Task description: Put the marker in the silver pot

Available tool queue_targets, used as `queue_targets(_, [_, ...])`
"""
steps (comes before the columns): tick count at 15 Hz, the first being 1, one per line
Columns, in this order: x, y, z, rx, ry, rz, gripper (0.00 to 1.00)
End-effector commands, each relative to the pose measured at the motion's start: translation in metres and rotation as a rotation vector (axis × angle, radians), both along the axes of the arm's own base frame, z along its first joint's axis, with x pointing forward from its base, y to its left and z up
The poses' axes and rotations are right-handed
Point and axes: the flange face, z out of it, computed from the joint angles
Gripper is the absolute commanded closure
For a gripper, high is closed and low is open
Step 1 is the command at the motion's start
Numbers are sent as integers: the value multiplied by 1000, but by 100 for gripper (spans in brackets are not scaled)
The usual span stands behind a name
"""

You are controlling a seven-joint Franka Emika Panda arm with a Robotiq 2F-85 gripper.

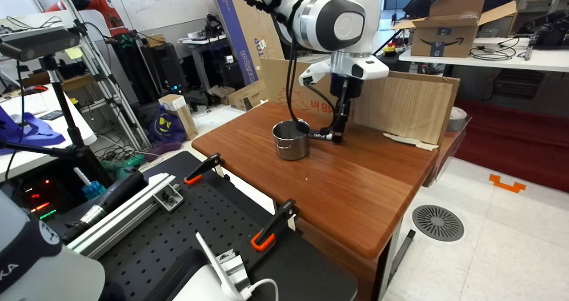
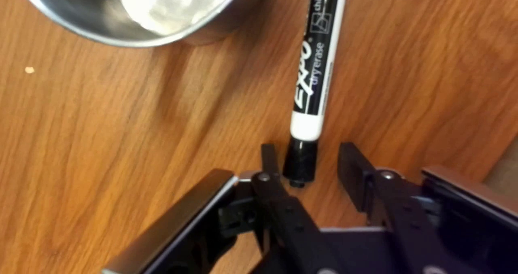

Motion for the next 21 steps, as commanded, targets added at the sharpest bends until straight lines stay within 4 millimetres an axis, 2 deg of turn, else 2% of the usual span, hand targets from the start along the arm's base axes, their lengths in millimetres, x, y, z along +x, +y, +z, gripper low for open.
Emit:
queue_targets(1, [5, 1, -2, -45, -21, 15, 86])
queue_targets(2, [5, 2, 0, -47, -27, 21, 95])
queue_targets(3, [5, 2, 1, -48, -32, 24, 99])
queue_targets(5, [7, 2, 12, -48, -68, 27, 95])
queue_targets(7, [10, 1, 28, -59, -131, 31, 95])
queue_targets(13, [10, 1, 94, -83, -297, 55, 95])
queue_targets(17, [-8, 11, 125, -104, -364, 97, 95])
queue_targets(21, [-33, 21, 131, -151, -382, 151, 95])
